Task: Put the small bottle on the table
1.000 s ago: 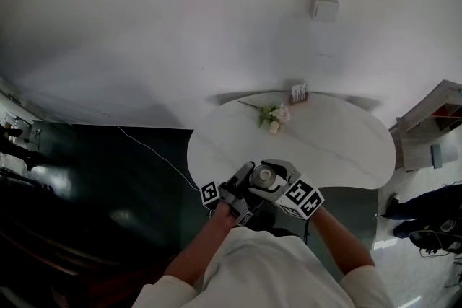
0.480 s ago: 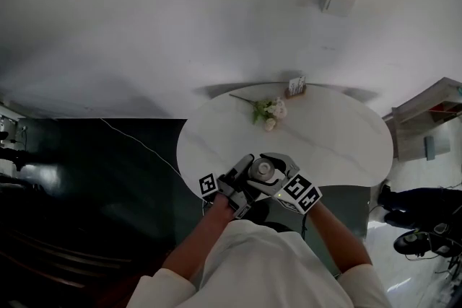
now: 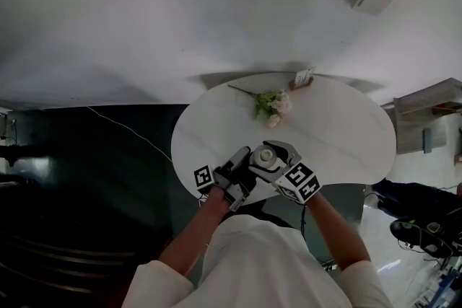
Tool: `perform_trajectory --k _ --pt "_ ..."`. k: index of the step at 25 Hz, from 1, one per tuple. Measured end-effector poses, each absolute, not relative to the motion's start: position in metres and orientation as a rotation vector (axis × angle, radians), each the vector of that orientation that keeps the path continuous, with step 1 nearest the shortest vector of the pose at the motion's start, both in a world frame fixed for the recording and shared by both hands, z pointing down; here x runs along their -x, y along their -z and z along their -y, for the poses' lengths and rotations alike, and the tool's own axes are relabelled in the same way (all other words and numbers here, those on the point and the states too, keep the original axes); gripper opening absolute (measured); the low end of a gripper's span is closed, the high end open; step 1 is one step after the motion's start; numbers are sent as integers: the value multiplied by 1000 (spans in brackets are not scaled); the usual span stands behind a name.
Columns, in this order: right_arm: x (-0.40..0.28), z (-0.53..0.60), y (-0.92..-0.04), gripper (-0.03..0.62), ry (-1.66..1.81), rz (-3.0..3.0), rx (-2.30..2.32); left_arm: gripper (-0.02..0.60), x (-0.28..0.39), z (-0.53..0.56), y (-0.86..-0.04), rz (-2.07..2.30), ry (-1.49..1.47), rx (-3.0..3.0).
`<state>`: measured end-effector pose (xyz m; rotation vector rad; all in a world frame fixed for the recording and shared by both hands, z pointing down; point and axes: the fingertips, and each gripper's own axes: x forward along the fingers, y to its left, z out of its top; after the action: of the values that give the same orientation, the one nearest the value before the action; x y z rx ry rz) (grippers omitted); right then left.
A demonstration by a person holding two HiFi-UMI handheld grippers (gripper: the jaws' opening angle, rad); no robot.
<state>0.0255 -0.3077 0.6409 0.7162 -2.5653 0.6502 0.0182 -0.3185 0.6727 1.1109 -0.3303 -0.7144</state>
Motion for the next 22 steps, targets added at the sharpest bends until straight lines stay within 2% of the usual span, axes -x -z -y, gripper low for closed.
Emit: perform_trajectory --k 8,22 --pt "-29 351 -704 348 -736 2500 -767 281 4 342 -730 415 643 -1099" --pt "-37 402 -819 348 -767 2318 -939 281 13 362 -777 484 566 -1129"
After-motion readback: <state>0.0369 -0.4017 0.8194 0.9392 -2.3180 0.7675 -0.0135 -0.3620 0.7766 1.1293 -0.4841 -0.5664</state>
